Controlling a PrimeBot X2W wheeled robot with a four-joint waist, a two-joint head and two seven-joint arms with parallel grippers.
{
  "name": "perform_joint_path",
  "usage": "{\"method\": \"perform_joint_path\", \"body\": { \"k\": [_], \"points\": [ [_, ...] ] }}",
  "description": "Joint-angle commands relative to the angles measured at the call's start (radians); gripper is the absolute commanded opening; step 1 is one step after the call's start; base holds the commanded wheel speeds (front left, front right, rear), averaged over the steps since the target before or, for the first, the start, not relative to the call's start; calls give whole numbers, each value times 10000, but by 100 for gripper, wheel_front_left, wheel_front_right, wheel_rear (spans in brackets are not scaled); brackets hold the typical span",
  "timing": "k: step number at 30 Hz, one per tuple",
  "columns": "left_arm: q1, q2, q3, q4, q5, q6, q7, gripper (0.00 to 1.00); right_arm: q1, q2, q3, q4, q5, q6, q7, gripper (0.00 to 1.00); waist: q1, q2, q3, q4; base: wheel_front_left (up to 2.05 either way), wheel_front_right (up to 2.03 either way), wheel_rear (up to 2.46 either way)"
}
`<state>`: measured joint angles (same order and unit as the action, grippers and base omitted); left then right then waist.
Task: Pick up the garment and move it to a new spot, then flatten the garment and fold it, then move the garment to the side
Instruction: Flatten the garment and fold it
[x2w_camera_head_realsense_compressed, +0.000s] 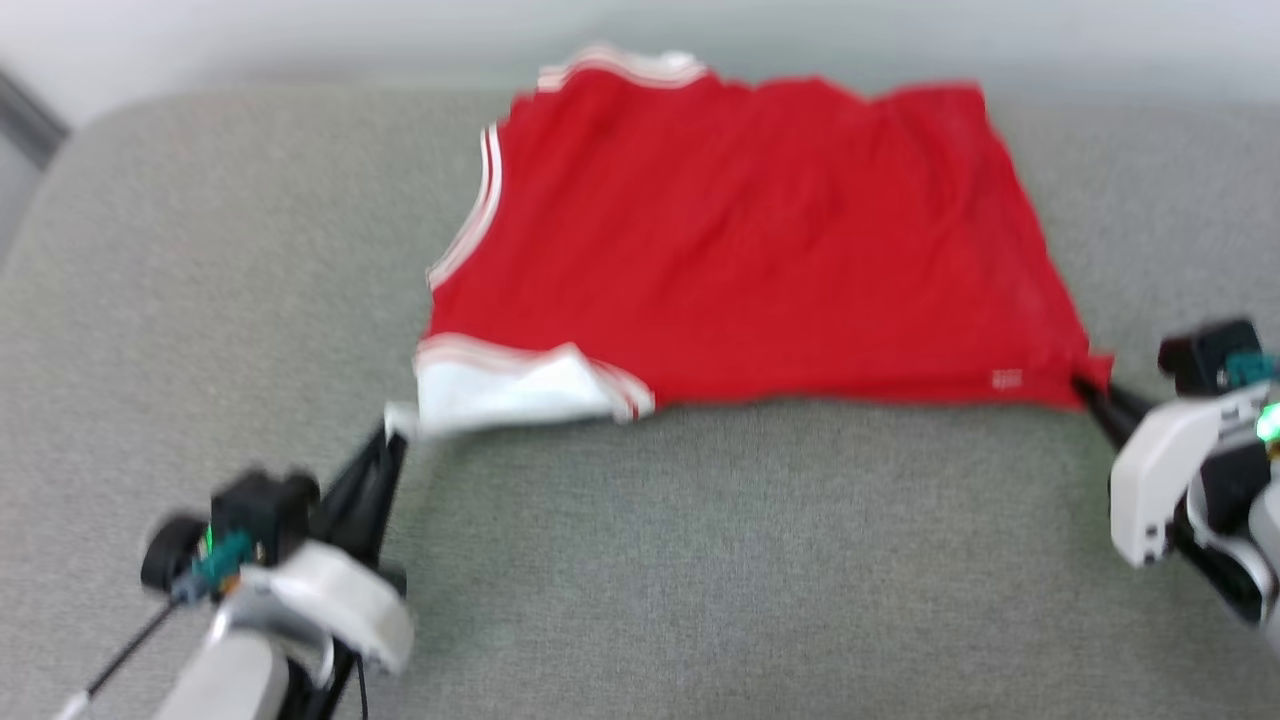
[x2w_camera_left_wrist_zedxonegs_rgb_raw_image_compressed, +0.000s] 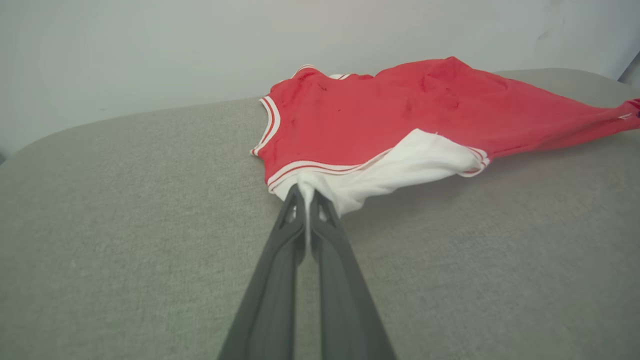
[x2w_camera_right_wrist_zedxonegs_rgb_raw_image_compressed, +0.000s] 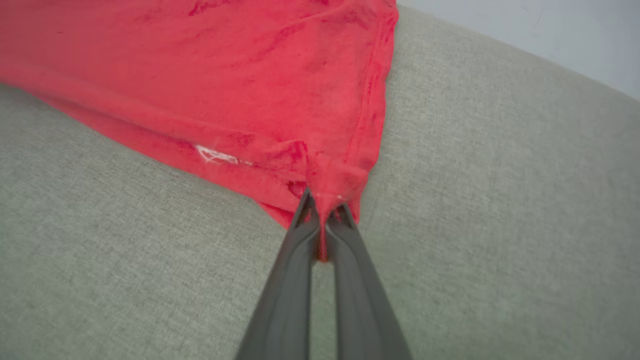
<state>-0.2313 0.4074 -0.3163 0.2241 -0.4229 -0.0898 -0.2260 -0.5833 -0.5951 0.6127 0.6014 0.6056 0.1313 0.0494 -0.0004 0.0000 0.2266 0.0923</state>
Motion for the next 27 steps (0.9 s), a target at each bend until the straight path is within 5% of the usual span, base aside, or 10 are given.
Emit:
{"method": "perform_joint_path", "body": {
  "k": [1,10,27],
  "points": [
    [277,70,28,-144,-117,-20,43,0,318,-100,-67,-114,193,-10,116,0,4,0,-573,60,0,0,0],
    [2963,605,-165,-1493,-534,238,723,0,3128,-696,-1028,-1709,1575,-10,1641,0,4,0,-1756,-128,0,0,0],
    [5770,1677,-609,-3631,-1337,139,2163,0,7487,-429,-4112,-5183,566,-10,3638,0,4,0,-2157,-515,0,0,0]
  ]
}}
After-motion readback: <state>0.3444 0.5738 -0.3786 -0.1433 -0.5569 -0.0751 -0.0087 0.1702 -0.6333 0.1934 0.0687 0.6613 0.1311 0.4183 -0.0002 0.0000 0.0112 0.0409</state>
